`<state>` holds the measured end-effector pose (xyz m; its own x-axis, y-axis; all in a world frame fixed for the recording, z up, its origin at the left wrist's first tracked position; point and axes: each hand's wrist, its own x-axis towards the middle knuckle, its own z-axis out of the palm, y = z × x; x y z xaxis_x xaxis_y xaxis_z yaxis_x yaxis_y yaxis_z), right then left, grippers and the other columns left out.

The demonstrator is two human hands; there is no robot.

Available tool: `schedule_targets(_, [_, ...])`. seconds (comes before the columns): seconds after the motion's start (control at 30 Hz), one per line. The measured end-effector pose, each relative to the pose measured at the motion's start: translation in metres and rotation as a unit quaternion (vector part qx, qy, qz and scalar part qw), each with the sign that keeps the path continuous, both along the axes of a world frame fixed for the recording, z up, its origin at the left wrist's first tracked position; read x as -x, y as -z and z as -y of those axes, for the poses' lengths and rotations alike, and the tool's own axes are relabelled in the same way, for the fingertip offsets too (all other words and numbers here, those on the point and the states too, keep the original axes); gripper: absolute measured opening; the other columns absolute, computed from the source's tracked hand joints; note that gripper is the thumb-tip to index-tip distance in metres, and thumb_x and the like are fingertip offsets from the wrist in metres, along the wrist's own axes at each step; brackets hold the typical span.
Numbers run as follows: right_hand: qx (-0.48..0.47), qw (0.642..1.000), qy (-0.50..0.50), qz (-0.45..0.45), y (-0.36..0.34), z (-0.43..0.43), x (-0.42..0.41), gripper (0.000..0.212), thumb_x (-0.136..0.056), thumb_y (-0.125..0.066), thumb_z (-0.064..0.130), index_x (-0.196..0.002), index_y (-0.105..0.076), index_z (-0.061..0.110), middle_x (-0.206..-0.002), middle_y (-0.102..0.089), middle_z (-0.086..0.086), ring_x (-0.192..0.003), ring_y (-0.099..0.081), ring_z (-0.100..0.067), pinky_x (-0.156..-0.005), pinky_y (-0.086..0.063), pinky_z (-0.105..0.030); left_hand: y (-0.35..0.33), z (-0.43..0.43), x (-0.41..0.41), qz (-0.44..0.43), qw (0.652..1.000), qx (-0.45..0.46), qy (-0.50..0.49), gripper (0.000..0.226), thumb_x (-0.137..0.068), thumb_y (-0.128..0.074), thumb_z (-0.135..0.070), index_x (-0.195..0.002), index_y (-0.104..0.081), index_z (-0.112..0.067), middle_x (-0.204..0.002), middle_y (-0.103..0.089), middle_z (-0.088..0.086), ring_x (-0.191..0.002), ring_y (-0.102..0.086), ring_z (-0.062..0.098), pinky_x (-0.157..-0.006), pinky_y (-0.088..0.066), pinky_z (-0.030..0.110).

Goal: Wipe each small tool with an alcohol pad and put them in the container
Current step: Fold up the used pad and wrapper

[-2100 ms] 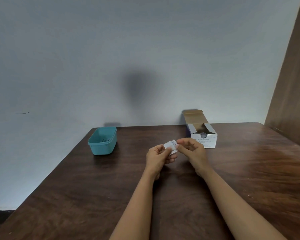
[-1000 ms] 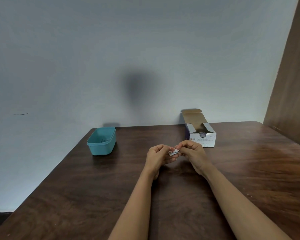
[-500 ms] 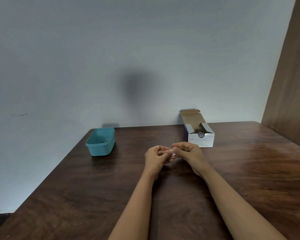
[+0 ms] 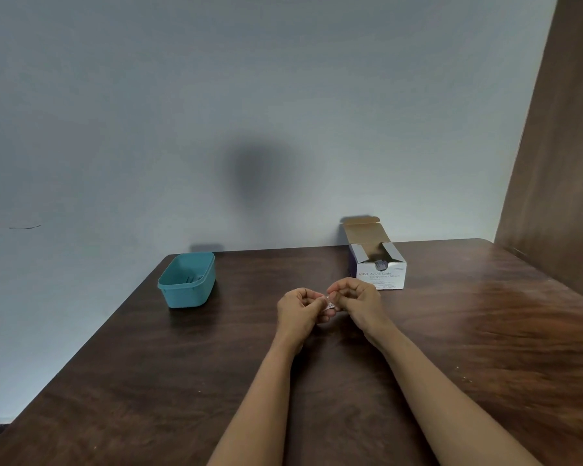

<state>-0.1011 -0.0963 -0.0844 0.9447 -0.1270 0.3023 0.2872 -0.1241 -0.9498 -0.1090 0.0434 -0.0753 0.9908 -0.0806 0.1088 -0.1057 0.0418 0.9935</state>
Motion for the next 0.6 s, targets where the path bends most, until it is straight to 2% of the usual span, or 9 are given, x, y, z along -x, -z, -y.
schedule_targets(0.27, [-0.056, 0.998, -0.005, -0.010, -0.004, -0.002, 0.006, 0.012, -0.085, -0.063, -0.007, -0.081, -0.069, 0.004, -0.066, -0.066, -0.008, -0.053, -0.061, -0.013, -0.055, -0.053, -0.020, -0.004, -0.001, 0.008, 0.002, 1.000, 0.018, 0.004, 0.002, -0.088, -0.063, -0.003, -0.089, -0.065, -0.003, -0.076, -0.073, 0.016, -0.067, -0.071, 0.018, -0.061, -0.057, 0.023])
schedule_targets(0.4, [-0.047, 0.999, -0.006, -0.016, -0.005, -0.002, 0.009, 0.014, -0.094, -0.053, -0.001, -0.093, -0.066, -0.002, -0.076, -0.067, -0.011, -0.056, -0.066, -0.013, -0.057, -0.056, -0.020, -0.008, -0.001, 0.015, -0.011, 1.000, 0.023, -0.005, 0.003, -0.088, -0.063, -0.001, -0.091, -0.064, 0.000, -0.079, -0.072, 0.017, -0.064, -0.071, 0.015, -0.060, -0.057, 0.022])
schedule_targets(0.53, [-0.160, 0.986, 0.020, -0.039, -0.007, -0.001, 0.014, 0.024, -0.102, -0.039, 0.009, -0.098, -0.062, 0.004, -0.085, -0.067, -0.015, -0.069, -0.066, -0.017, -0.061, -0.056, -0.021, -0.014, 0.000, 0.026, -0.030, 0.997, 0.067, -0.014, 0.007, -0.090, -0.061, 0.000, -0.095, -0.060, 0.005, -0.078, -0.070, 0.018, -0.061, -0.070, 0.014, -0.057, -0.057, 0.021])
schedule_targets(0.6, [-0.182, 0.982, 0.016, -0.052, -0.007, 0.001, 0.021, 0.024, -0.102, -0.040, 0.016, -0.096, -0.062, 0.008, -0.087, -0.068, -0.015, -0.072, -0.065, -0.019, -0.062, -0.055, -0.022, -0.016, 0.000, 0.033, -0.041, 0.996, 0.081, -0.010, 0.005, -0.090, -0.060, 0.001, -0.094, -0.060, 0.004, -0.078, -0.069, 0.018, -0.061, -0.071, 0.014, -0.057, -0.057, 0.021])
